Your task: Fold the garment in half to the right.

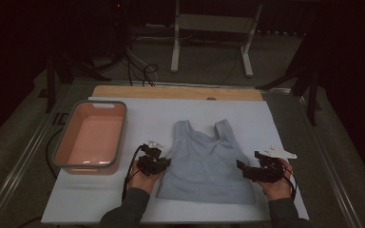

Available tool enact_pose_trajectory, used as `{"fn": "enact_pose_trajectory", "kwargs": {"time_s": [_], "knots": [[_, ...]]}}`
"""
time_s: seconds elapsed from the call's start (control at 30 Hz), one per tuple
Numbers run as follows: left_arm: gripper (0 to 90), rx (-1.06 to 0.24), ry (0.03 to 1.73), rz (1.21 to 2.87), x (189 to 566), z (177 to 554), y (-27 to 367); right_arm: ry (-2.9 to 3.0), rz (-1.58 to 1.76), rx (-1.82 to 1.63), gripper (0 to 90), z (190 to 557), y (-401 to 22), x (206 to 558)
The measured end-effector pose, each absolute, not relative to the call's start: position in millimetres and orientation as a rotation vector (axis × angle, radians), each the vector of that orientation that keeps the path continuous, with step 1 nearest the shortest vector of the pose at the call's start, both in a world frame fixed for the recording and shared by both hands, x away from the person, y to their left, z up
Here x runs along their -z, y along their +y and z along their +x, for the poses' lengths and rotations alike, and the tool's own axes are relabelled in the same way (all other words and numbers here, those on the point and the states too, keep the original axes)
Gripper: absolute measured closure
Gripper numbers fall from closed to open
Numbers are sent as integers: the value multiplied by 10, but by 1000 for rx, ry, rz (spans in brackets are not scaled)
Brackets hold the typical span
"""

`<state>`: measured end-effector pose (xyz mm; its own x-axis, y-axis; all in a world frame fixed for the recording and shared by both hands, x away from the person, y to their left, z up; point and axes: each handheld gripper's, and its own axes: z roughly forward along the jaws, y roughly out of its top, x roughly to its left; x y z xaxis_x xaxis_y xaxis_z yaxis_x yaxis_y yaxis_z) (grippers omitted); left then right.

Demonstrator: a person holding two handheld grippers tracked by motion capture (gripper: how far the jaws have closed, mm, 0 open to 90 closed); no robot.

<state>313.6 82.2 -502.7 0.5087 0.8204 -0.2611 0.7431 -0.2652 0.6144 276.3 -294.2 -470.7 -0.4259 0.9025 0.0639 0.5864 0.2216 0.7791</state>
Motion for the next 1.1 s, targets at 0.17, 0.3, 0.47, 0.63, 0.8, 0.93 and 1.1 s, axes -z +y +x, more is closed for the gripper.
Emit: {"fn": "enact_pose_trajectory", "kwargs": {"time_s": [0.17, 0.3, 0.47, 0.63, 0.8, 0.93, 1.1], "knots": [[818, -151, 1272, 2037, 4988, 3080, 924, 2095, 1385, -1056, 173, 2762, -2956, 4712], [818, -158, 1295, 2019, 4979, 3054, 1050, 2098, 1387, -1049, 173, 2761, -2951, 4716], [817, -151, 1306, 2009, 4988, 3061, 1123, 2112, 1404, -1011, 212, 2789, -2928, 4748], [816, -157, 1306, 2012, 4979, 3076, 1096, 2121, 1439, -988, 334, 2831, -2926, 4802], [816, -168, 1288, 2006, 4899, 3074, 1064, 2119, 1429, -985, 368, 2835, -2903, 4790], [816, -179, 1253, 1995, 4781, 3056, 1043, 2121, 1417, -989, 352, 2829, -2887, 4773], [817, -203, 1203, 1990, 4625, 3023, 988, 2125, 1408, -984, 332, 2830, -2867, 4768]]}}
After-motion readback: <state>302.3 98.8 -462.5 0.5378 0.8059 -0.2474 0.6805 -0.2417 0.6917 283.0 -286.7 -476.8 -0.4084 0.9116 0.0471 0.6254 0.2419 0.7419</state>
